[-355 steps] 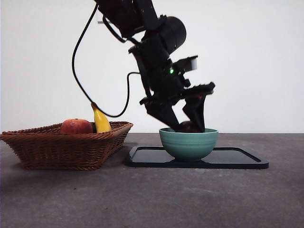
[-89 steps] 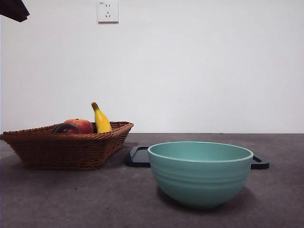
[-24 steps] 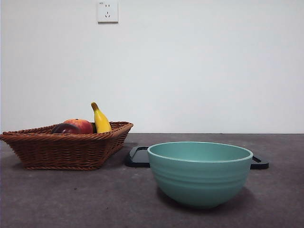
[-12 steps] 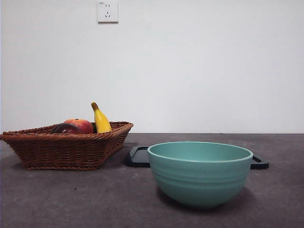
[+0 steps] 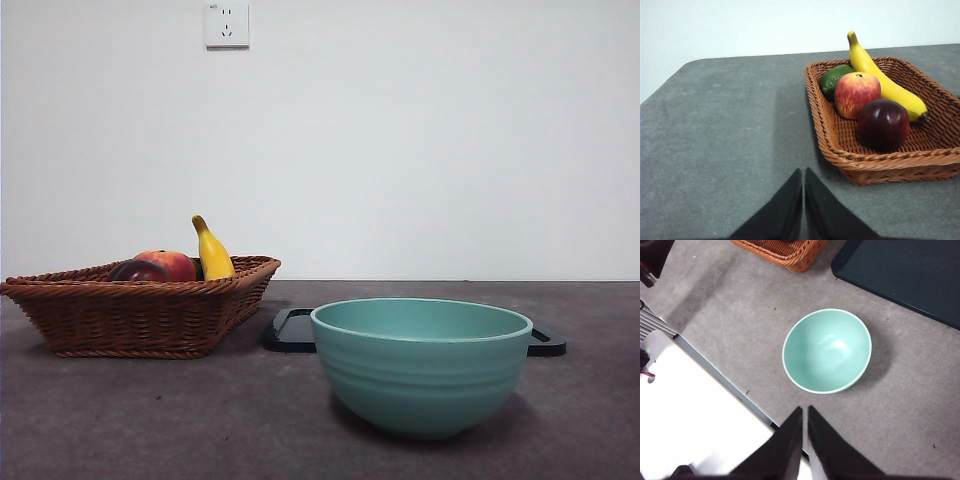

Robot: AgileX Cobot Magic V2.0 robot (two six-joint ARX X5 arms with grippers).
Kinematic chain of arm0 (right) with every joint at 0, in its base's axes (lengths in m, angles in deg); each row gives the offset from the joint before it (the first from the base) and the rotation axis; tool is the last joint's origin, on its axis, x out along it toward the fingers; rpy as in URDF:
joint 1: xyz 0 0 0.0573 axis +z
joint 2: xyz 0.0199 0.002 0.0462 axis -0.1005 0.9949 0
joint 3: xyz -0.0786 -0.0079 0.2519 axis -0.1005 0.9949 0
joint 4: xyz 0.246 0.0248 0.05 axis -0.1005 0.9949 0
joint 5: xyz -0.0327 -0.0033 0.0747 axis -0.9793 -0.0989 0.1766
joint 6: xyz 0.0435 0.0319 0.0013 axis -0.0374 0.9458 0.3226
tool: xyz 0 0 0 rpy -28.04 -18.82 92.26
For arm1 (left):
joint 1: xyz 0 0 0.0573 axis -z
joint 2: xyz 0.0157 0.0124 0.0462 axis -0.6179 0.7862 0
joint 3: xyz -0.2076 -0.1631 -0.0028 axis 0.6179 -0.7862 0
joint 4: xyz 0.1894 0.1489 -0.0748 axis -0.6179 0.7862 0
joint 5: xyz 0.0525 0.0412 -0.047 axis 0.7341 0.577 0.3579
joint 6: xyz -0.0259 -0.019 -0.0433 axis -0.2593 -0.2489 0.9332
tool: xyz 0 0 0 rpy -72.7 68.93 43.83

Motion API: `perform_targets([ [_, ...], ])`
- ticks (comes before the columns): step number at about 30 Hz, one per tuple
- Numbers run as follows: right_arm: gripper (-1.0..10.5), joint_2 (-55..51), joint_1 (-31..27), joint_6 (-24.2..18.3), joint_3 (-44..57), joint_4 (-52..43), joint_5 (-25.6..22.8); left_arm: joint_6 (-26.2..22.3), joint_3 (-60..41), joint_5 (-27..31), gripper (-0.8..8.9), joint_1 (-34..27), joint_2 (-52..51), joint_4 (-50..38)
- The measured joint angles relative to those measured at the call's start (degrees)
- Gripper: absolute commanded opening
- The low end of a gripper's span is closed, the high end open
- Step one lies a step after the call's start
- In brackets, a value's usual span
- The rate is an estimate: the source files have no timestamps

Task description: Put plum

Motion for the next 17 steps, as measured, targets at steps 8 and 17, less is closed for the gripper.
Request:
perform_targets([
  [8,0.1,0.0,0.0,0.0,0.0,-0.2,0.0,0.0,0.0,0.0,0.08,0.0,0.0,0.0],
  [17,0.1,-4.1,-11.6,-8.1,3.0,-14.7,-3.1,0.0,0.0,0.0,0.08,0.0,0.0,0.0],
])
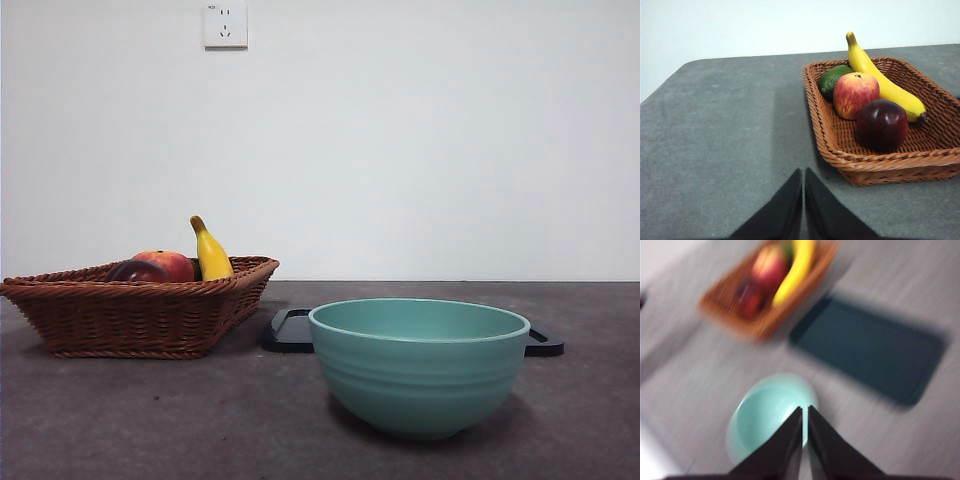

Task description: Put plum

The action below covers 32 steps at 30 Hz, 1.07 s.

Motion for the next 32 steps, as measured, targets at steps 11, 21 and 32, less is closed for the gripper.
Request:
perform_targets([
  [11,0.1,-16.9,-23.5,-2.5,26.4,-30.0,-1.4,0.0,0.0,0.0,0.08,0.0,0.0,0.0],
  [21,0.1,-28.5,-30.3,-2.7,40.2,-37.4,-7.9,0.0,0.0,0.0,0.08,0.0,0.0,0.0],
  [32,0.1,-33.2,-30.9,-2.7,47.4,-38.1,-8.9,0.0,0.0,0.0,0.08,0.0,0.0,0.0],
])
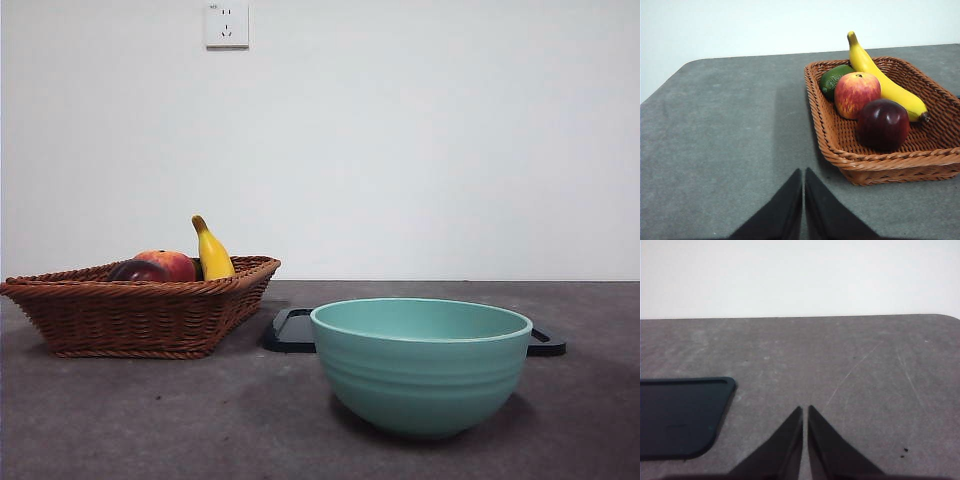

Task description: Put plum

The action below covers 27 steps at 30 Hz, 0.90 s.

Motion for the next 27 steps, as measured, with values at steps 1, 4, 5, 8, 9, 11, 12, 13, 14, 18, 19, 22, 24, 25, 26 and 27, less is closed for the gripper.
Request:
perform_targets([
  [1,0.1,-0.3,0.0,0.0,0.0,1.0,0.0,0.0,0.0,0.0,0.08,0.0,0.0,0.0],
  [4,0.1,-0.8,0.0,0.0,0.0,2.1,0.0,0.0,0.0,0.0,0.08,0.0,0.0,0.0],
  [5,0.1,-0.8,0.0,0.0,0.0,2.3,-0.1,0.0,0.0,0.0,0.08,0.0,0.0,0.0],
  [8,0.1,-0.8,0.0,0.0,0.0,4.7,-0.1,0.0,0.0,0.0,0.08,0.0,0.0,0.0],
  [9,0.1,-0.8,0.0,0.0,0.0,6.1,0.0,0.0,0.0,0.0,0.08,0.0,0.0,0.0],
  [11,0.1,-0.8,0.0,0.0,0.0,6.1,-0.3,0.0,0.0,0.0,0.08,0.0,0.0,0.0],
  [12,0.1,-0.8,0.0,0.0,0.0,6.1,-0.2,0.0,0.0,0.0,0.08,0.0,0.0,0.0],
  [13,0.1,-0.8,0.0,0.0,0.0,6.1,-0.2,0.0,0.0,0.0,0.08,0.0,0.0,0.0],
  [14,0.1,-0.8,0.0,0.0,0.0,6.1,-0.3,0.0,0.0,0.0,0.08,0.0,0.0,0.0],
  [18,0.1,-0.8,0.0,0.0,0.0,6.0,-0.2,0.0,0.0,0.0,0.08,0.0,0.0,0.0],
  [19,0.1,-0.8,0.0,0.0,0.0,6.0,-0.2,0.0,0.0,0.0,0.08,0.0,0.0,0.0],
  [22,0.1,-0.8,0.0,0.0,0.0,6.0,-0.2,0.0,0.0,0.0,0.08,0.0,0.0,0.0],
  [24,0.1,-0.8,0.0,0.0,0.0,5.9,-0.2,0.0,0.0,0.0,0.08,0.0,0.0,0.0],
  [25,0.1,-0.8,0.0,0.0,0.0,5.9,-0.2,0.0,0.0,0.0,0.08,0.0,0.0,0.0],
  [26,0.1,-0.8,0.0,0.0,0.0,5.9,-0.3,0.0,0.0,0.0,0.08,0.0,0.0,0.0],
  [27,0.1,-0.8,0.0,0.0,0.0,5.9,-0.3,0.0,0.0,0.0,0.08,0.0,0.0,0.0],
])
